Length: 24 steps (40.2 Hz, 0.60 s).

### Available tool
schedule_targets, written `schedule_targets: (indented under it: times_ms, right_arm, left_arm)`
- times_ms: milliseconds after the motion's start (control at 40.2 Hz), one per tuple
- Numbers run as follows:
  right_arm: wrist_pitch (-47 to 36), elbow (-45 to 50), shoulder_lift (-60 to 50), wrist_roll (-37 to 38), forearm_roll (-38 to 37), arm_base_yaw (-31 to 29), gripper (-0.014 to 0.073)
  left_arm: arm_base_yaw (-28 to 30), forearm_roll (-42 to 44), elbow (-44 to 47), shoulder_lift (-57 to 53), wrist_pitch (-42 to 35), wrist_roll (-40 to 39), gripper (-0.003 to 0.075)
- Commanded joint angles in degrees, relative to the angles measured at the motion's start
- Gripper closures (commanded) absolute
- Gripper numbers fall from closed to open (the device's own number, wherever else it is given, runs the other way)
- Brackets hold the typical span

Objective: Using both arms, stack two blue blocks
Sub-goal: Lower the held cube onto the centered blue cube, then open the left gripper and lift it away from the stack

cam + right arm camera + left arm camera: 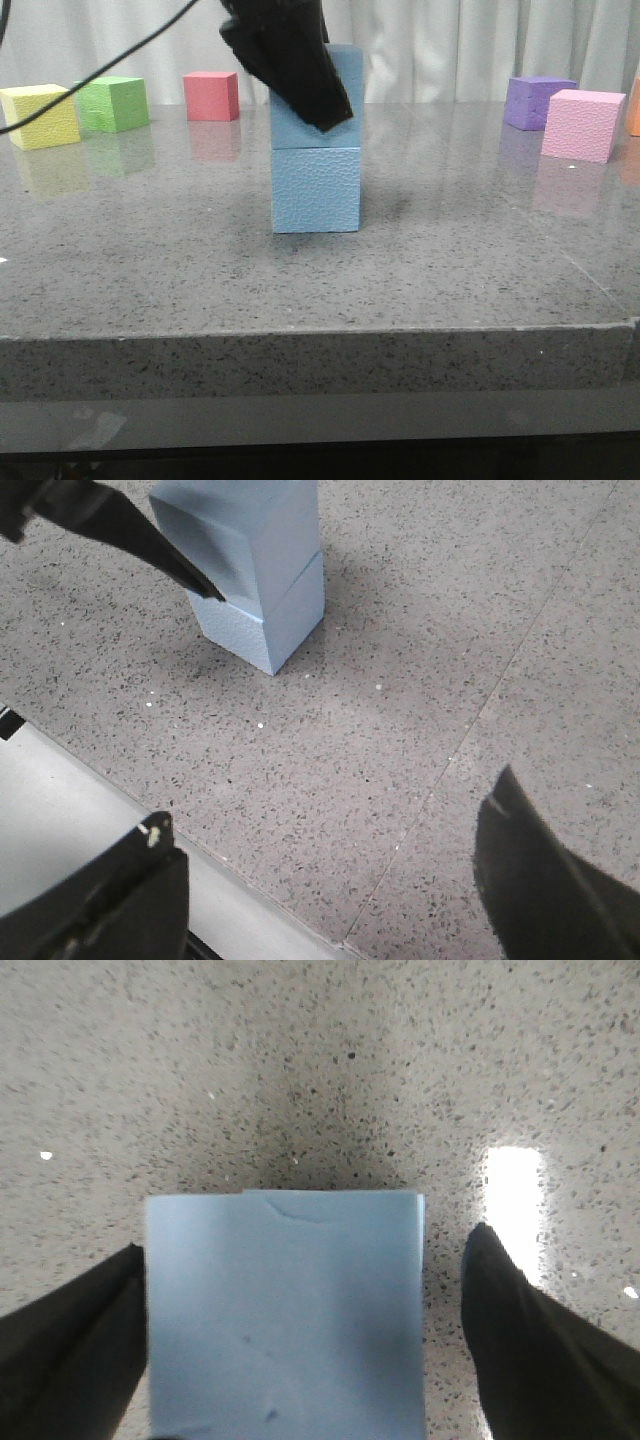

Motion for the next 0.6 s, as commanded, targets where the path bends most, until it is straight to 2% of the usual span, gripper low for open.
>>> schedule_targets:
  times_ms: [0,149,199,298,398,571]
  right_arm:
    - [-3.59,-1.55,-0.29,-0.06,0.27,-0.18,0.0001]
    - [-3.59,-1.55,-0.29,-0.06,0.27,-0.18,0.0001]
    - [-3.59,-1.55,-0.29,-0.06,0.27,-0.18,0.0001]
    - [-3.59,-1.55,-0.29,-0.06,0.27,-0.18,0.0001]
    - [-3.59,-1.55,-0.29,-0.06,0.27,-0.18,0.0001]
    - [-3.59,-1.55,-0.29,-0.06,0.27,-0.18,0.0001]
  left_arm:
    - [0.16,-1.48,-1.65,-5.29,-1.34,-0.34,0.0123]
    - [0.85,-1.48,-1.65,-8.68,-1.34,-4.11,0.0123]
    - [1.29,-1.31,-1.65,-10.13,-1.60,-8.46,0.0123]
    - [3.21,-0.94,-1.65,-12.54,-1.54,-22.60,0.0125]
    - [6.04,-0.94,-1.65,-15.35,-0.88,-37.31,0.0160]
    - [9.44,-0.94,3.73,-23.36,-0.85,-40.31,0.0191]
